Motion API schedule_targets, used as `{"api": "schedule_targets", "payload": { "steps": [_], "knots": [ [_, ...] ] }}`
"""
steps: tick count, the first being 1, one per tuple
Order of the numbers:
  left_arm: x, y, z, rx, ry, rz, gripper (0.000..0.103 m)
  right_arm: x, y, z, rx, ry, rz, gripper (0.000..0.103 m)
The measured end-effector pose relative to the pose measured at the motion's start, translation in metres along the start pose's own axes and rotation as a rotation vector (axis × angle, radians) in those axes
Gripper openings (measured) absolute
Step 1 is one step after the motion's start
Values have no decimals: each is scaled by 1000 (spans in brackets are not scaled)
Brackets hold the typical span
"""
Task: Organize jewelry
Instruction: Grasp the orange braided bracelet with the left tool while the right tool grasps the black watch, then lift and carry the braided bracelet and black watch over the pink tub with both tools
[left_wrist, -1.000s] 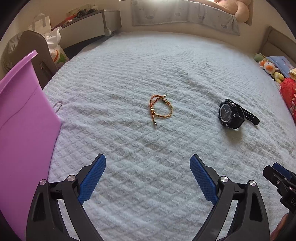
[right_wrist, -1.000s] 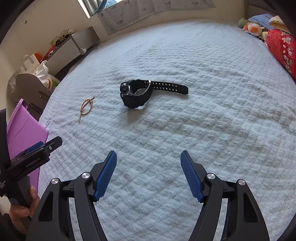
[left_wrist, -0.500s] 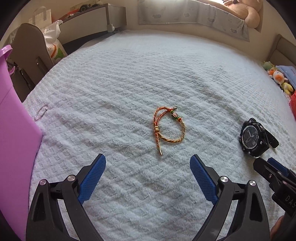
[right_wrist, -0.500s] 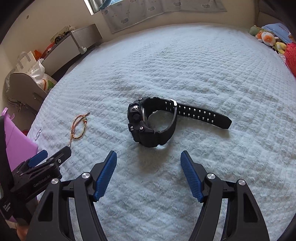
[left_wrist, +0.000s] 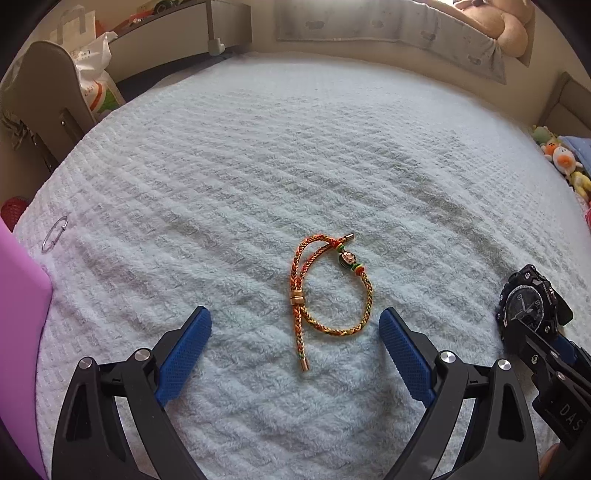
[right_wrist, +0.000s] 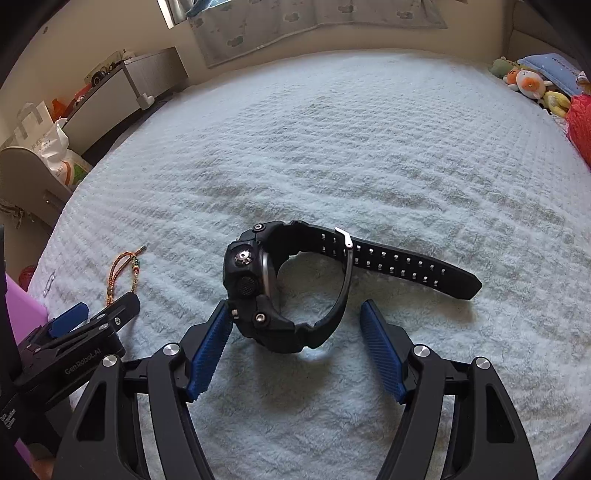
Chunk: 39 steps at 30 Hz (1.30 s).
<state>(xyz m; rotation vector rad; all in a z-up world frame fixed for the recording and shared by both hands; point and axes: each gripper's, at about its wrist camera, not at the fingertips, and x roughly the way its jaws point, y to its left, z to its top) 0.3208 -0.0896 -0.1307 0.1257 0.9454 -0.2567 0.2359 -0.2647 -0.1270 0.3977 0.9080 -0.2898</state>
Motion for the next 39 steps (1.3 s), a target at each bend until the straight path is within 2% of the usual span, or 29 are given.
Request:
{"api": "schedule_targets", "payload": {
  "steps": [12,14,16,20,22,23,24,27,31,39],
  "knots": [
    [19,1,15,-22,4,0,95,11,0,5,-13,-33,-15,69],
    [20,1,16,-27,1,11,90,12,3,5,-22,-37,-26,69],
    [18,0,15,-16,-8,3,78,11,3,4,-25,-41,-34,65],
    [11,-6,9,5,-26,-6,61,8,3,4,-37,-45,-31,59],
    [6,-7,5,4,-25,-13,41,7,2,3,-34,-47,-24,58],
    [4,-6,4,-1,-26,-22,36,6,1,4,-30,-46,-18,57],
    [3,-4,3,-7,-22,-53,23,5,1,3,-27,-46,-14,57],
    [-2,-5,-1,-7,-23,-68,11,2,0,3,-26,-49,-6,55],
    [-13,-1,-8,-16,-26,-92,9,-5,-2,0,-20,-58,11,54],
    [-37,-12,-25,39,-14,-122,8,-25,-9,-12,12,-56,22,54]
  ]
}}
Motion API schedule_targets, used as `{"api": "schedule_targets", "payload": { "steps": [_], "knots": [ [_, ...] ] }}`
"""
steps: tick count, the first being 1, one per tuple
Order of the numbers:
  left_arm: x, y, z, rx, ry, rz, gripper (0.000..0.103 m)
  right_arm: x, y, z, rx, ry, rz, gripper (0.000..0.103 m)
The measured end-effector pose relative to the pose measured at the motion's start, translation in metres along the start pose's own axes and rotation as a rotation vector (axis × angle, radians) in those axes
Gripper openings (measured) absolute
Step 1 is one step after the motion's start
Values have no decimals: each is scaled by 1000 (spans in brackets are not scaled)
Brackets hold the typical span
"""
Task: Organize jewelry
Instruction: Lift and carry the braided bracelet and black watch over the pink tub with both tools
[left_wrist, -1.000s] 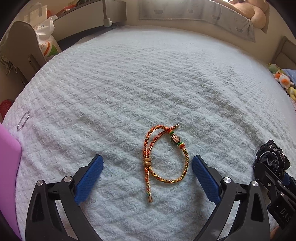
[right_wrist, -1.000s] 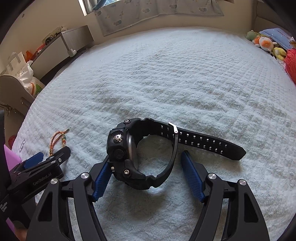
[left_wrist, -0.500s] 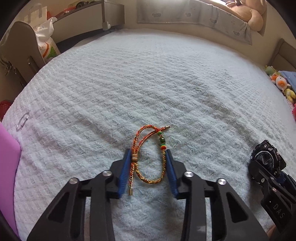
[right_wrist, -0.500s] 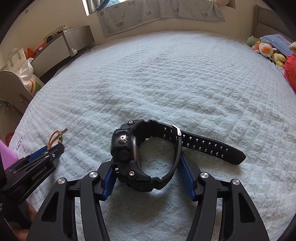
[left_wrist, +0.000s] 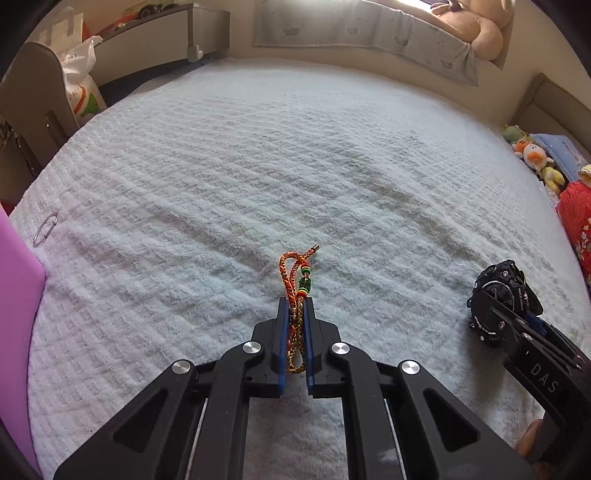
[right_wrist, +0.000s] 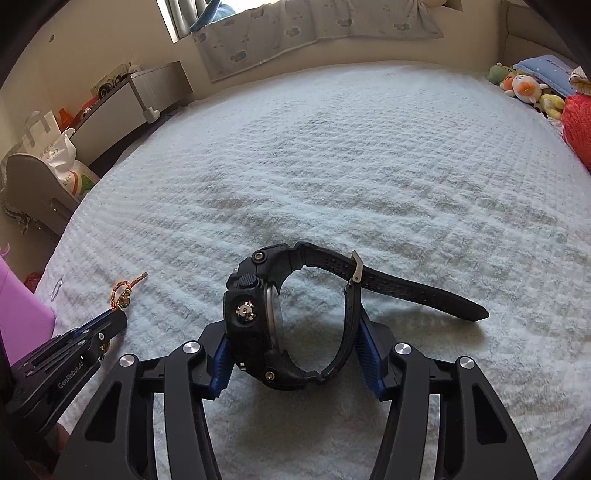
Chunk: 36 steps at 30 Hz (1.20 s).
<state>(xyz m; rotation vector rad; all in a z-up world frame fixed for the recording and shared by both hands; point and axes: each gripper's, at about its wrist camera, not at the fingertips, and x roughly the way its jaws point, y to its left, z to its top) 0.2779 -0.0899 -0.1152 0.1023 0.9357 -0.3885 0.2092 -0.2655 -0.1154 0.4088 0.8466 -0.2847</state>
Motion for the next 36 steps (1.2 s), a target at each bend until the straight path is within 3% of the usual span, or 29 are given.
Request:
{"api": "schedule_targets", "payload": {
  "steps": [13,26,36],
  "knots": [
    [-67,11,-14,51,-44,-44,8,-65,19,-24,-17,-18,9,54],
    [-179,43,-24,86,-125,-10,8,-164,98,-40,-81,-78,110,54],
    [-257,87,-28,67,-194,39,8,-224,165,-52,-134,-119,172,54]
  ]
}}
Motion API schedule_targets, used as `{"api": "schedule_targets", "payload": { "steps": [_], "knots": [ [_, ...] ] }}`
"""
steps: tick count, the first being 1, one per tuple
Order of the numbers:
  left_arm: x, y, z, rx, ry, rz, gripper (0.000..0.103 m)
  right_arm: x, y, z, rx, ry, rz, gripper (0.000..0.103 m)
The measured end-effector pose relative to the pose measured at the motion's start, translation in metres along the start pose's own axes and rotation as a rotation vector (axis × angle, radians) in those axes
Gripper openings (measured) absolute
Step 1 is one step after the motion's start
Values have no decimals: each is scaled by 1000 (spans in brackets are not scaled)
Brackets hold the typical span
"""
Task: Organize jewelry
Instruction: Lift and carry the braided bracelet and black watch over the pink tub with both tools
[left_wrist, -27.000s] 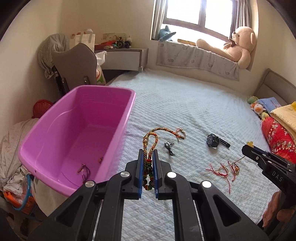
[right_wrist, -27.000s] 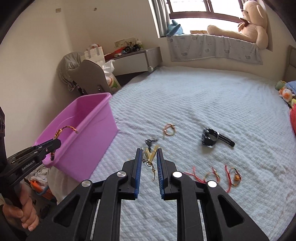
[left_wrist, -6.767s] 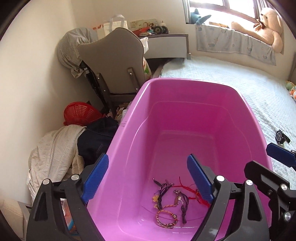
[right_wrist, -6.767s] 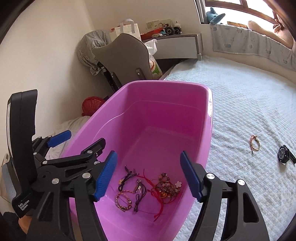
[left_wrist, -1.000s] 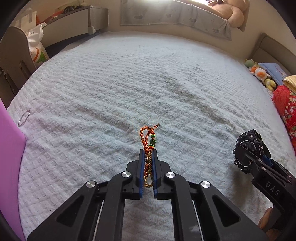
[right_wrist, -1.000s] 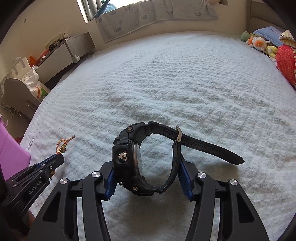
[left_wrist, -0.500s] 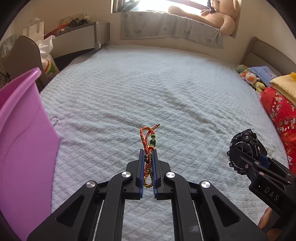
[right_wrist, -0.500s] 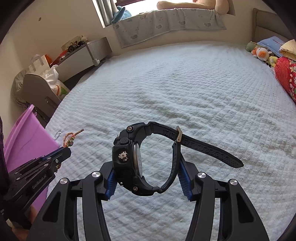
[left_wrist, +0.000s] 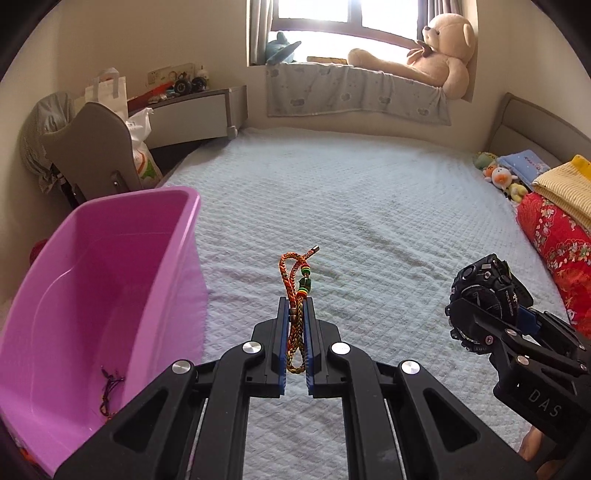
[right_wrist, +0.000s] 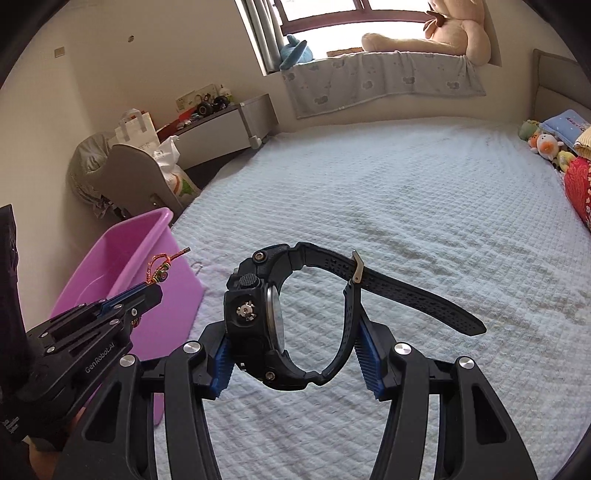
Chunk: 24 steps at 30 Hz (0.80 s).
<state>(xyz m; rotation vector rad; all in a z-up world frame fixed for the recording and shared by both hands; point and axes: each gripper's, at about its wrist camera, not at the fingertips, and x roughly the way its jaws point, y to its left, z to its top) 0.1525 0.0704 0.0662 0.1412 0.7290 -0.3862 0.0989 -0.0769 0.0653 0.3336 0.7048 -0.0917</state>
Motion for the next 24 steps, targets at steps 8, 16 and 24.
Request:
{"api": "schedule_targets", "payload": {
  "steps": [8,16,24],
  "knots": [
    [-43,51,3,-11,-32,59,8,-4,67,5,-54,0,74,54],
    [-68,107,1,-46,-49,115,8,0,138,9,-113,5,157,54],
    [-75,163,-10,-91,-37,175,8,16,198,5,-191,39,209,54]
  ]
}}
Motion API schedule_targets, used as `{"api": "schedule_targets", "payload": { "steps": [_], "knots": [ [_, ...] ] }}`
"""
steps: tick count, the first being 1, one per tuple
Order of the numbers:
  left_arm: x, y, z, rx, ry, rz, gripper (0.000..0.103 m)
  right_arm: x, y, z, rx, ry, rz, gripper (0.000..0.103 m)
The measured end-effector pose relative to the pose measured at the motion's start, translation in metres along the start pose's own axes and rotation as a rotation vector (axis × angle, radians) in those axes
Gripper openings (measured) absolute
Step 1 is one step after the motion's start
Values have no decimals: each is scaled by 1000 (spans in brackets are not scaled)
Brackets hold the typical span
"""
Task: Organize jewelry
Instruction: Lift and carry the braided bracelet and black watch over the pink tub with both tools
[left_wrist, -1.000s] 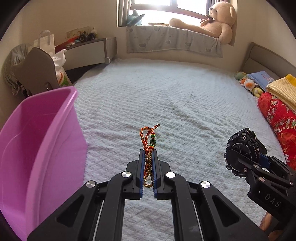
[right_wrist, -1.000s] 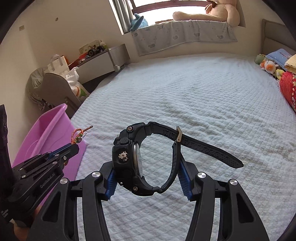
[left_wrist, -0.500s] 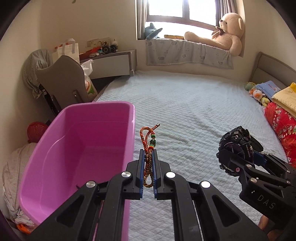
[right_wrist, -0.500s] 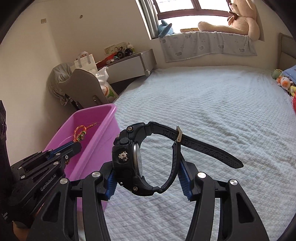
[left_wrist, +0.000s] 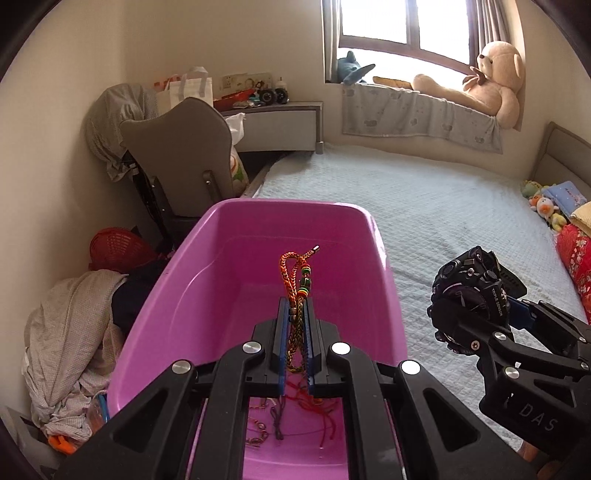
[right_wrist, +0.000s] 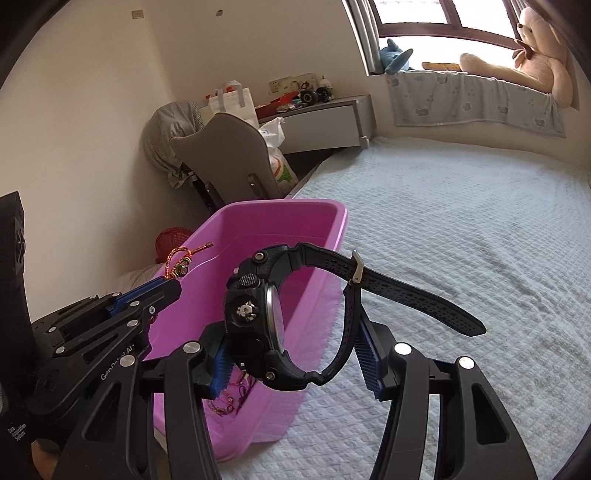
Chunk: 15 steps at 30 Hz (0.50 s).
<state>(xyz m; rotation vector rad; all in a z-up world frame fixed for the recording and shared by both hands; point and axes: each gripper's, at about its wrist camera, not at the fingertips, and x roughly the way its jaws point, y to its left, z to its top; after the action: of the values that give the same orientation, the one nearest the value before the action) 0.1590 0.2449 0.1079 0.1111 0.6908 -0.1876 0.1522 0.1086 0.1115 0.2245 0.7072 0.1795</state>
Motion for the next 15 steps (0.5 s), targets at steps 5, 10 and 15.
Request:
{"api": "schedule_targets", "payload": {
  "steps": [5,10,15],
  "knots": [
    [10,30,-5,-28,27,28,8,24,30,5,-52,27,16,54],
    [23,50,-9,-42,49,52,8,50,47,7,-64,70,20,54],
    [35,63,-14,-49,74,68,8,67,55,11,-78,88,15,54]
  ]
}}
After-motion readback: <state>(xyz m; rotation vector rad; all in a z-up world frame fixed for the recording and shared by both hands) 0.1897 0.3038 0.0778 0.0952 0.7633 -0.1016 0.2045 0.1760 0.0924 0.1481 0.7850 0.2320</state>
